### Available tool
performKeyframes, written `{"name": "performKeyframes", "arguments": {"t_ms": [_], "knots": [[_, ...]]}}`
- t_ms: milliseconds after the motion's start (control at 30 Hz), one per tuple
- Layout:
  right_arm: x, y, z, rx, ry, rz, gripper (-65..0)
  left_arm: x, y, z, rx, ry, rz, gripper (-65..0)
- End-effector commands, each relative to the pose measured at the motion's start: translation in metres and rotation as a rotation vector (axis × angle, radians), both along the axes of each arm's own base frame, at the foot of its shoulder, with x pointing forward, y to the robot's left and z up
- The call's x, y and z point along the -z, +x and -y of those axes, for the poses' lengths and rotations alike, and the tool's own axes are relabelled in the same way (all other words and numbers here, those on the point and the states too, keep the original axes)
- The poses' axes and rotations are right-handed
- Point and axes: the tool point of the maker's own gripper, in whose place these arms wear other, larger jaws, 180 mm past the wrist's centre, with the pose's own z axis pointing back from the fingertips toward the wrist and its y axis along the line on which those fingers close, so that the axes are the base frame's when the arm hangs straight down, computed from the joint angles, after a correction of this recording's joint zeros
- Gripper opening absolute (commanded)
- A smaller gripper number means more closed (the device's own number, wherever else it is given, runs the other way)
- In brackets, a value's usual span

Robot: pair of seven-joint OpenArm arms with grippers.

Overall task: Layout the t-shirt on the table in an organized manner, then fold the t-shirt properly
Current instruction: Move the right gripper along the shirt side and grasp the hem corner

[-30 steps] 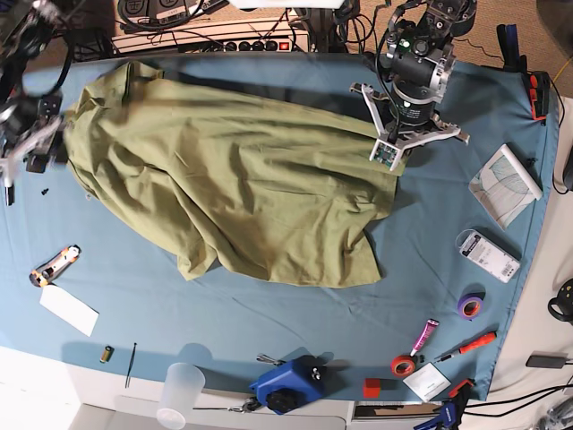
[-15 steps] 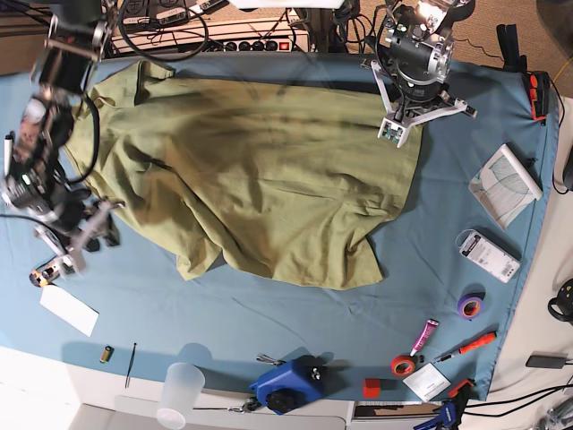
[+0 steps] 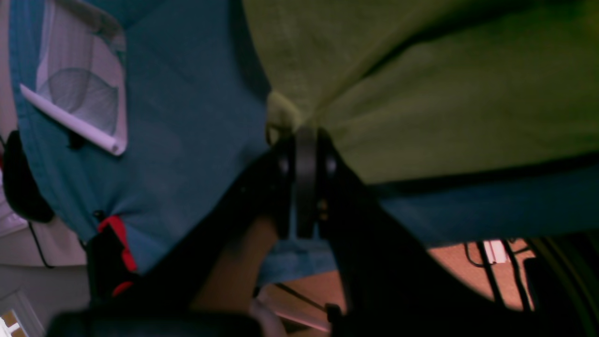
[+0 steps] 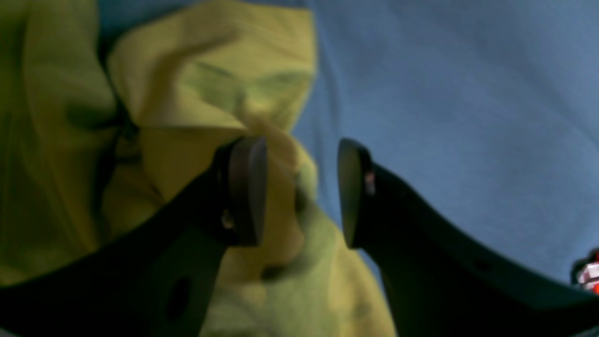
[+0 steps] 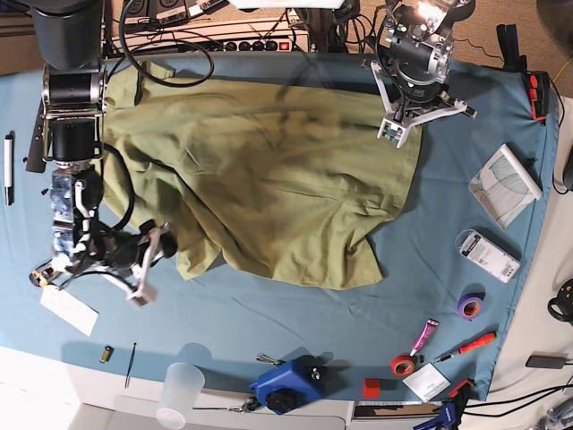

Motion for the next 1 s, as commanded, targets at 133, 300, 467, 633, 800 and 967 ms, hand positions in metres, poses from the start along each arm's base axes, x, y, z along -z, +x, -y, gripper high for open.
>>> {"name": "performKeyframes", "arguments": {"t_ms": [133, 300, 467, 633, 800, 967], "knots": [[-0.001, 0.006, 0.002, -0.021, -0.082, 0.018, -45.9, -0.013, 0.013, 0.004, 0.022, -0.013, 0.086, -65.0], [-0.007, 0.022, 0.019, 0.029, -0.169, 0.108, -65.0, -0.018, 0.019, 0.007, 0.039, -0.024, 0.127, -65.0], [-0.038, 0.055, 0.053, 0.176, -0.296, 0.302, -65.0, -0.018, 0.019, 0.007, 0.037, -0.023, 0.125, -65.0], [-0.075, 0.076, 0.085, 0.313, -0.374, 0.454, -65.0, -0.017, 0.018, 0.007, 0.038, -0.023, 0.124, -65.0], [-0.079, 0.073, 0.096, 0.394, -0.320, 0.426, -65.0, -0.017, 0.018, 0.007, 0.037, -0.023, 0.123, -65.0], [-0.060, 0.061, 0.067, 0.253, -0.229, 0.302, -57.0, -0.018, 0.019, 0.007, 0.039, -0.024, 0.127, -65.0]]}}
